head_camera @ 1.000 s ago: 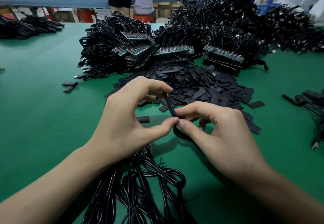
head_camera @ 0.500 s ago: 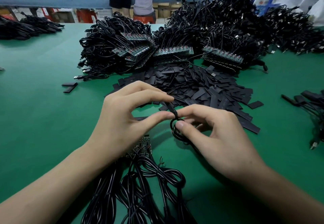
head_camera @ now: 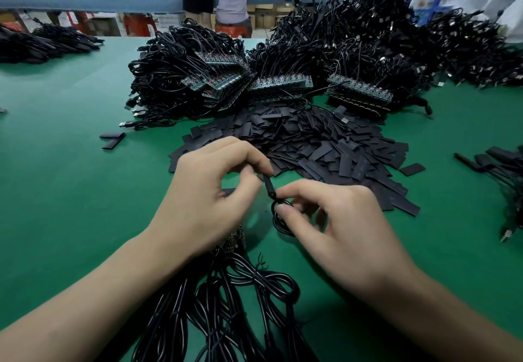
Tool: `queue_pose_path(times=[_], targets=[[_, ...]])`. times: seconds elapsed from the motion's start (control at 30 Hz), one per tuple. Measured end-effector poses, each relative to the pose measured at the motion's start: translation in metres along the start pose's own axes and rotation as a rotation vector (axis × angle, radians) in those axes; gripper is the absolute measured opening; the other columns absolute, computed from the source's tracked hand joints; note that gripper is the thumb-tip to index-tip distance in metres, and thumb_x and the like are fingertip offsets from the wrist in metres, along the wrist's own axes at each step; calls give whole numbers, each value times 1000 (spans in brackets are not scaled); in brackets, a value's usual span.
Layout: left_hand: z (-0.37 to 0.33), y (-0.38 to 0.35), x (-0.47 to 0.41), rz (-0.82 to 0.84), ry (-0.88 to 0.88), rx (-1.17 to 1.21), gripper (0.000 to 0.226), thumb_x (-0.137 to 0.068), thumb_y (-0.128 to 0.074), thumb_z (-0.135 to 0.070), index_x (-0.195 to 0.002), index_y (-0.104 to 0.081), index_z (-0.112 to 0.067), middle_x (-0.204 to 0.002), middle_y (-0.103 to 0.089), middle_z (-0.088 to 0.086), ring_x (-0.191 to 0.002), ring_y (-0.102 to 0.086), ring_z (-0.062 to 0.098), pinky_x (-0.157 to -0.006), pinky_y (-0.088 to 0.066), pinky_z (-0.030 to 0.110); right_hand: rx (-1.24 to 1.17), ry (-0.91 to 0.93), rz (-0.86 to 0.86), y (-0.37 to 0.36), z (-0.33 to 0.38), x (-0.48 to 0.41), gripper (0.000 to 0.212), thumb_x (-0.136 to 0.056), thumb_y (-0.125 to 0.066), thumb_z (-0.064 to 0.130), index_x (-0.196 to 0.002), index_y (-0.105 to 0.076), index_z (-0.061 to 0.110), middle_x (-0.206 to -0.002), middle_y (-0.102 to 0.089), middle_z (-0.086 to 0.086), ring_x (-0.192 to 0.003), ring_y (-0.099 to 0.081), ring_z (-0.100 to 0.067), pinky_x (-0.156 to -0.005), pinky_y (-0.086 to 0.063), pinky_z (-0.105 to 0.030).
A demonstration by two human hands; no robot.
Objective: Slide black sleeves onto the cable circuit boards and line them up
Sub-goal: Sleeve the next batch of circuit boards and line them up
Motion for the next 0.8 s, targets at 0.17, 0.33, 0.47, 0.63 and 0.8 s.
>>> queue_pose_path(times=[0.17, 0.33, 0.47, 0.63, 0.8], targets=[[0, 3, 1, 44, 17, 26, 15, -92, -71, -25, -104, -75, -18, -102, -72, -14, -99, -69, 8, -86, -56, 26, -43, -22, -25, 4, -4, -1, 9, -92, -71, 29, -99, -76, 32, -69, -67, 10, -61, -58, -5, -55, -41, -18], [1, 2, -1, 70, -2, 2, 26, -86, -76, -35, -107, -76, -20, -102, -71, -14, -100, -68, 8, -87, -55, 23, -85, -48, 20, 4, -8, -2, 11, -93, -71, 26, -99, -76, 34, -70, -66, 10, -56, -55, -8, -52, -36, -15], [1, 2, 0, 46, 12, -18, 21, -86, -77, -30, -106, -77, -21, -99, -73, -13, -98, -69, 7, -85, -56, 25, -75, -88, 10, 5, -7, -1, 9, -92, -73, 25, -97, -77, 32, -72, -67, 14, -57, -56, -4, -54, -38, -11], [6, 4, -2, 40, 107, 66, 35, -93, -71, -29, -128, -69, -27, -111, -73, -18, -103, -69, 0, -89, -57, 25, -305, -194, -99, 21, -12, -10, 7, -94, -72, 29, -98, -76, 32, -80, -74, 7, -63, -66, -13, -54, -50, -28], [34, 15, -7, 193, 185, -306, 25, -96, -66, -18, -117, -75, -27, -105, -70, -12, -99, -63, 8, -91, -52, 32, -363, -328, -404, 85, -51, -26, 15, -100, -61, 23, -94, -75, 28, -75, -74, 2, -58, -68, -13, -49, -52, -23]])
Point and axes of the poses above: each hand's wrist, its own x-axis away from the middle knuckle, its own y-axis out of the back of the hand, z = x × y, the point moved 2 cm from there along -x, towards the middle knuckle
